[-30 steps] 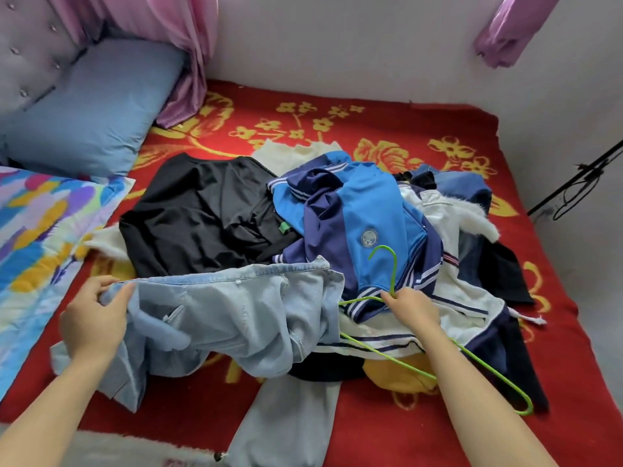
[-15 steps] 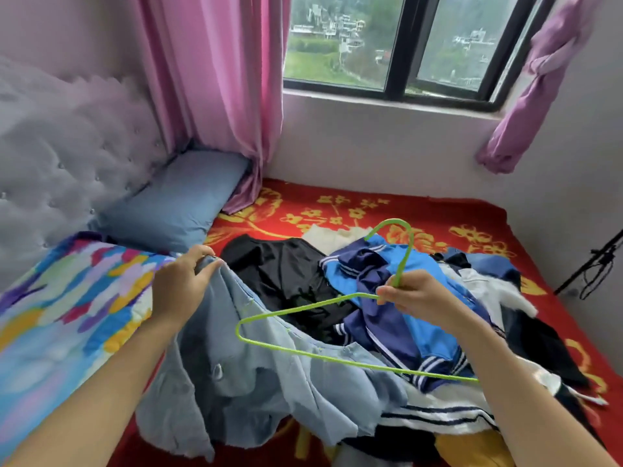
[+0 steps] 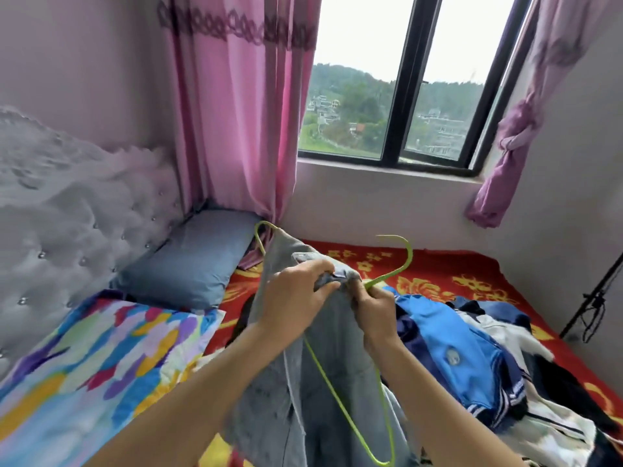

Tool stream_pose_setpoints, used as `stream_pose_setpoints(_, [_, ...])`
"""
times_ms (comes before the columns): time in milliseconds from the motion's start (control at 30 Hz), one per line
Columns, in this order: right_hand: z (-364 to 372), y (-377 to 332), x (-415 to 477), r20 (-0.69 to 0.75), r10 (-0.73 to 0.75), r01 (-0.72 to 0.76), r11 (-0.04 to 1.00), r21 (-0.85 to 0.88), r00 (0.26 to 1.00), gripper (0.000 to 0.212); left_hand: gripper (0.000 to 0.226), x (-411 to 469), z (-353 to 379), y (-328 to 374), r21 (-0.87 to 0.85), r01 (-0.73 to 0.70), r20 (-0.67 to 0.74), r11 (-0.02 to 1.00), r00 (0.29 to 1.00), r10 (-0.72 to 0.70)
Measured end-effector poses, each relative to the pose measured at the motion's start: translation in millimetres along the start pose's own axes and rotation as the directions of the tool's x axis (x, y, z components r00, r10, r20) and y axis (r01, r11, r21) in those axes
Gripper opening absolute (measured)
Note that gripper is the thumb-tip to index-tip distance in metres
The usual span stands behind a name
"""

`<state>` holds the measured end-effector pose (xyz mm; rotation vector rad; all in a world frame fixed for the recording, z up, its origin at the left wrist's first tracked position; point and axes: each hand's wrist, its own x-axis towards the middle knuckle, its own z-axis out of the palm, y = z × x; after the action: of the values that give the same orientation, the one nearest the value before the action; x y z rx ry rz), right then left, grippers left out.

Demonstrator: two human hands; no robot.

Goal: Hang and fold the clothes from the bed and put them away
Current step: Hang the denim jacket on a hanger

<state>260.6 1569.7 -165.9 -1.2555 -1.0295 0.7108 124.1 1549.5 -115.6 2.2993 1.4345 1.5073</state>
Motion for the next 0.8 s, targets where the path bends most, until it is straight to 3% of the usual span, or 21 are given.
stream_pose_setpoints(100, [-12, -19, 18, -0.035, -0.072, 0.07, 0.997, -0.037, 0.997, 0.042, 0.025, 21, -19, -24, 0.232, 0.014, 0.157, 0.973, 0.986, -0.052])
stream_pose_setpoints(200, [-22, -31, 26, 0.014, -0.112, 0.112, 0.993, -0.046, 0.994, 0.041, 0.035, 37, -25, -33, 0.293, -0.09, 0.174, 0.952, 0.984, 0.04])
stream_pose_setpoints(300, [-22, -43, 23, -0.015, -0.164, 0.162, 0.983, -0.087, 0.986, 0.042, 0.043, 63, -23, -30, 0.244, -0.23, 0.249, 0.942, 0.954, 0.168])
stream_pose_setpoints(400, [-21, -52, 17, -0.037, -0.14, 0.139, 0.99, -0.03, 0.989, 0.043, 0.043, 87, -20, -18, 0.098, -0.358, 0.501, 0.928, 0.824, 0.265])
stream_pose_setpoints(467, [-24, -60, 15, -0.028, -0.139, 0.139, 0.99, 0.003, 0.99, 0.049, 0.043, 96, -16, -11, 0.047, -0.379, 0.569, 0.924, 0.771, 0.288])
stream_pose_setpoints(600, [-36, -72, 11, -0.026, -0.195, 0.195, 0.981, -0.015, 0.98, 0.052, 0.038, 107, -16, -6, 0.042, -0.421, 0.602, 0.906, 0.734, 0.313])
stream_pose_setpoints(800, [-70, -100, 13, 0.133, -0.189, 0.204, 0.973, -0.111, 0.973, 0.034, 0.019, 111, -32, -9, -0.144, -0.413, 0.415, 0.899, 0.8, 0.434])
